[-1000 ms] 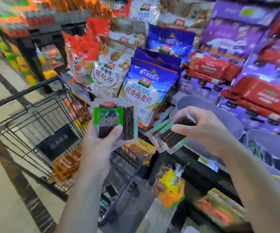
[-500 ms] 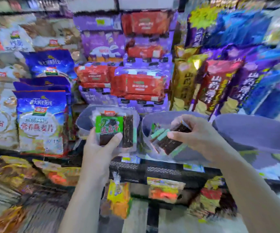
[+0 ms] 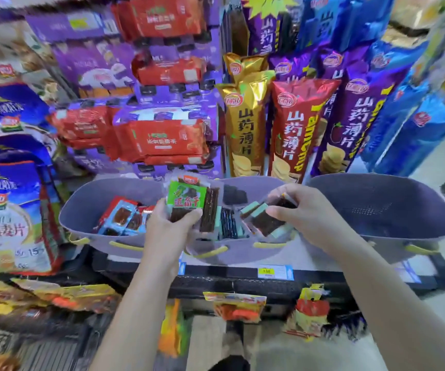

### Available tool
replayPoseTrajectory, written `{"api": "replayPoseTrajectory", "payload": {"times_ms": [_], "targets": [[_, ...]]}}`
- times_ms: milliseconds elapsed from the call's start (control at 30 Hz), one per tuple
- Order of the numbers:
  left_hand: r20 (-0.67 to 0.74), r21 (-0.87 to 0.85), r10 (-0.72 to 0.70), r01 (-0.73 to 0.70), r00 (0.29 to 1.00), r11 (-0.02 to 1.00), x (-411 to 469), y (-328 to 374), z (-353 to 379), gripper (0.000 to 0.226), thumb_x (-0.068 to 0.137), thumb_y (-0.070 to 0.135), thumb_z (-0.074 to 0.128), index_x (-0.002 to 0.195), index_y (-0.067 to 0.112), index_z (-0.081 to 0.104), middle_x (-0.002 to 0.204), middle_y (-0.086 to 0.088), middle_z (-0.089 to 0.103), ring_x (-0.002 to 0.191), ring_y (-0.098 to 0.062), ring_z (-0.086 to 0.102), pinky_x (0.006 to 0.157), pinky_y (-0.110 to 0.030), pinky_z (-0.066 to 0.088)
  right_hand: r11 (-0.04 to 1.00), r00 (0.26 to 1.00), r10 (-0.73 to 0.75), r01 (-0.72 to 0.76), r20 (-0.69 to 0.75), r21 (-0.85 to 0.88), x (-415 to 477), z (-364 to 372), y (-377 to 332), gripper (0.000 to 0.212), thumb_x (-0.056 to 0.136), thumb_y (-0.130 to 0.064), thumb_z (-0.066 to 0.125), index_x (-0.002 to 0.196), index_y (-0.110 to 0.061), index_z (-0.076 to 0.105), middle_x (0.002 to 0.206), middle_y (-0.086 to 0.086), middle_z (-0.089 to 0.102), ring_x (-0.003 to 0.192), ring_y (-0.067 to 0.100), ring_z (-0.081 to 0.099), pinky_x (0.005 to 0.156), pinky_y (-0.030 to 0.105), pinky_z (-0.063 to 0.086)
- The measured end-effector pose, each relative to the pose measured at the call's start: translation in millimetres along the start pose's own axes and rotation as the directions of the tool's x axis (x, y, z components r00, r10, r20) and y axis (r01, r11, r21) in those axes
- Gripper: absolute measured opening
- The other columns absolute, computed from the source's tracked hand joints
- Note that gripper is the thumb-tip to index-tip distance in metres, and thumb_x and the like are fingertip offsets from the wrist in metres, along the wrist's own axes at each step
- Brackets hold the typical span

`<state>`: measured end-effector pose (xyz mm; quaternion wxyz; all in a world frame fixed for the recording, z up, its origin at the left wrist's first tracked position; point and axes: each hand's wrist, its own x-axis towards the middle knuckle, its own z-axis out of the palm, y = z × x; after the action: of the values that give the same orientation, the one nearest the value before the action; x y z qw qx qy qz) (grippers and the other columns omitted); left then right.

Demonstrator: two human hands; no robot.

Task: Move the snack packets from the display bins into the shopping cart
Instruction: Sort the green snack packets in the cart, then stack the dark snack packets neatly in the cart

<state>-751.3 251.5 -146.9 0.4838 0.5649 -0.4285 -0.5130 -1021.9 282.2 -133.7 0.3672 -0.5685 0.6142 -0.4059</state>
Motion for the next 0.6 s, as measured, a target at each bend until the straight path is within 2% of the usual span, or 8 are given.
{"api": "replayPoseTrajectory", "payload": {"times_ms": [67, 200, 300, 333, 400, 500, 533, 600], "targets": [[0.015, 0.024, -0.049, 0.048, 0.999, 0.999, 25.0, -7.3, 5.4, 0.026, 0.091, 0.0, 0.078, 0.106, 0.017, 0.065, 0.096, -0.007, 0.079, 0.082, -0.03, 0.076, 0.063, -0.04, 0.065, 1.0, 1.0, 0.028, -0.028, -0.014, 0.001, 17.9, 5.2, 3.5, 0.019, 0.088, -0.014, 0.078, 0.089, -0.032, 0.073, 0.096, -0.011, 0.074, 0.097, 0.01, 0.07, 0.084, 0.04, 0.06], [0.082, 0.169, -0.106, 0.09, 0.991, 0.981, 68.7, -26.9, 14.7, 0.03, 0.088, 0.0, 0.081, 0.101, 0.023, 0.066, 0.091, -0.003, 0.079, 0.075, -0.02, 0.079, 0.057, -0.044, 0.065, 0.992, 0.999, 0.034, -0.031, 0.022, -0.119, 55.6, 15.8, 12.7, 0.025, 0.089, -0.015, 0.076, 0.086, -0.04, 0.072, 0.09, -0.023, 0.071, 0.087, 0.001, 0.068, 0.073, 0.022, 0.056], [0.124, 0.322, -0.105, 0.06, 0.987, 0.945, 92.1, -42.3, 20.8, 0.034, 0.084, 0.002, 0.084, 0.097, 0.028, 0.066, 0.082, 0.004, 0.08, 0.068, -0.024, 0.078, 0.058, -0.055, 0.065, 0.967, 0.983, 0.129, -0.096, 0.129, -0.234, 86.6, 23.3, 28.1, 0.018, 0.088, -0.016, 0.078, 0.092, -0.033, 0.075, 0.101, -0.014, 0.073, 0.097, 0.012, 0.07, 0.082, 0.032, 0.054], [0.139, 0.357, -0.112, 0.056, 0.984, 0.933, 99.7, -47.9, 22.2, 0.035, 0.083, 0.003, 0.085, 0.096, 0.029, 0.066, 0.079, 0.005, 0.08, 0.064, -0.025, 0.078, 0.056, -0.056, 0.064, 0.954, 0.971, 0.166, -0.113, 0.173, -0.279, 96.2, 26.9, 34.5, 0.016, 0.087, -0.017, 0.079, 0.096, -0.03, 0.075, 0.104, -0.014, 0.072, 0.099, 0.011, 0.069, 0.081, 0.027, 0.053], [0.181, 0.46, -0.129, 0.032, 0.975, 0.887, 109.0, -56.6, 25.4, 0.034, 0.082, 0.009, 0.086, 0.096, 0.03, 0.064, 0.075, 0.005, 0.079, 0.058, -0.025, 0.076, 0.057, -0.054, 0.064, 0.919, 0.941, 0.216, -0.106, 0.259, -0.38, 109.2, 35.8, 46.9, 0.019, 0.087, -0.019, 0.08, 0.104, -0.026, 0.076, 0.101, -0.021, 0.068, 0.092, -0.001, 0.064, 0.073, 0.008, 0.044], [0.256, 0.641, -0.236, 0.018, 0.937, 0.768, 119.9, -63.8, 31.0, 0.041, 0.081, 0.016, 0.088, 0.11, 0.023, 0.06, 0.088, -0.007, 0.08, 0.065, -0.029, 0.078, 0.068, -0.053, 0.065, 0.883, 0.91, 0.29, -0.134, 0.298, -0.449, 124.1, 51.0, 63.9, 0.018, 0.086, -0.018, 0.082, 0.092, -0.029, 0.069, 0.086, -0.03, 0.059, 0.071, -0.022, 0.056, 0.06, -0.001, 0.038], [0.267, 0.687, -0.277, 0.019, 0.923, 0.726, 121.9, -64.3, 33.3, 0.05, 0.081, 0.018, 0.088, 0.12, 0.023, 0.057, 0.098, -0.011, 0.079, 0.072, -0.032, 0.079, 0.072, -0.052, 0.065, 0.878, 0.905, 0.306, -0.148, 0.295, -0.456, 128.1, 54.9, 69.9, 0.022, 0.085, -0.018, 0.083, 0.09, -0.031, 0.066, 0.083, -0.031, 0.057, 0.07, -0.022, 0.056, 0.059, -0.001, 0.037], [0.261, 0.788, -0.31, -0.017, 0.914, 0.615, 123.6, -63.1, 37.8, 0.069, 0.081, 0.027, 0.087, 0.138, 0.023, 0.047, 0.112, -0.012, 0.076, 0.087, -0.033, 0.078, 0.08, -0.044, 0.063, 0.861, 0.903, 0.329, -0.166, 0.276, -0.481, 133.1, 61.5, 75.8, 0.025, 0.084, -0.022, 0.083, 0.096, -0.033, 0.064, 0.089, -0.029, 0.058, 0.085, -0.01, 0.06, 0.063, 0.004, 0.038]]}}
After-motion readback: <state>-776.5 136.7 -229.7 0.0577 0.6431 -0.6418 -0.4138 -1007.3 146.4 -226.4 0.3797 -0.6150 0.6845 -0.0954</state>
